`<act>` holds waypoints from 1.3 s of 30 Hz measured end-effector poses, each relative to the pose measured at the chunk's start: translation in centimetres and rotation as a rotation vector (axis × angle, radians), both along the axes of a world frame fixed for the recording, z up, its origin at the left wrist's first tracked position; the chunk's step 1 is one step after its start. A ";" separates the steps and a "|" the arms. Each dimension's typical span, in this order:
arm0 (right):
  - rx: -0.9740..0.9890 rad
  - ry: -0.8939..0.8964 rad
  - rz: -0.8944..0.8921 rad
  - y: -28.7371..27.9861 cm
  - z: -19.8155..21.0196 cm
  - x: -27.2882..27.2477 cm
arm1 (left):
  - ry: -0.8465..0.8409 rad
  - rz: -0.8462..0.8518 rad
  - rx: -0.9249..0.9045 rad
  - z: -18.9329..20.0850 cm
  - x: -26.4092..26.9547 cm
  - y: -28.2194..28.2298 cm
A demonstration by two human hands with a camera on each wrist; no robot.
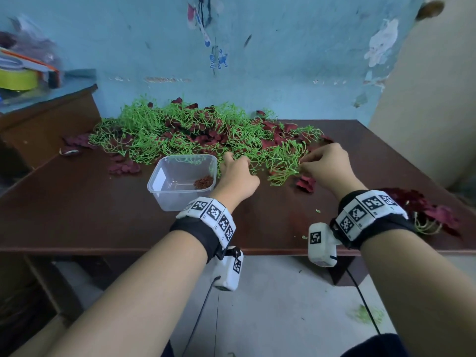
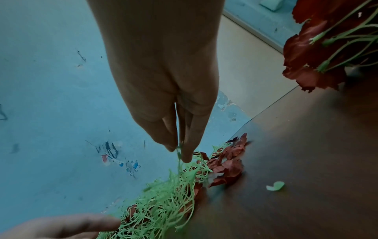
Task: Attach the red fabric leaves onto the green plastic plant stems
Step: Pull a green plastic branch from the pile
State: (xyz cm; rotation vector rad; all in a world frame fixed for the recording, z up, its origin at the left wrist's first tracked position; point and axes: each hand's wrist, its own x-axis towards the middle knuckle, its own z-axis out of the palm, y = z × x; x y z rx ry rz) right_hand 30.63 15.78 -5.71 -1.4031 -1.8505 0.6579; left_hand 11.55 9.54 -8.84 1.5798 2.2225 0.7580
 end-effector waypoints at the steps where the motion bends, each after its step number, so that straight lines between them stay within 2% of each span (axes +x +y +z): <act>1: -0.018 -0.018 0.020 0.0 -0.1 0.0 | 0.045 0.007 -0.052 0.2 -0.1 0.1; 3: -0.041 -0.059 0.051 0.0 -0.4 0.0 | 0.121 0.032 -0.207 0.4 -0.3 0.5; 6: -0.075 -0.088 0.082 0.5 -0.9 0.1 | 0.114 0.049 -0.369 0.4 -0.8 0.8; 11: -0.098 -0.140 0.108 1.5 -1.3 0.4 | 0.154 0.099 -0.326 0.4 -1.4 1.5; 19: -0.143 -0.181 0.126 2.0 -1.7 0.5 | 0.157 0.187 -0.373 0.2 -2.8 2.3; 26: -0.160 -0.170 0.124 1.7 -1.6 0.0 | -0.019 0.206 -0.160 -0.4 -4.0 2.7; 33: -0.146 -0.179 0.140 1.0 -1.4 -1.3 | -0.292 0.242 0.273 -0.9 -4.9 2.6; 39: -0.053 -0.208 0.174 -0.1 -1.2 -2.6 | -0.566 0.275 0.397 -0.8 -5.0 2.3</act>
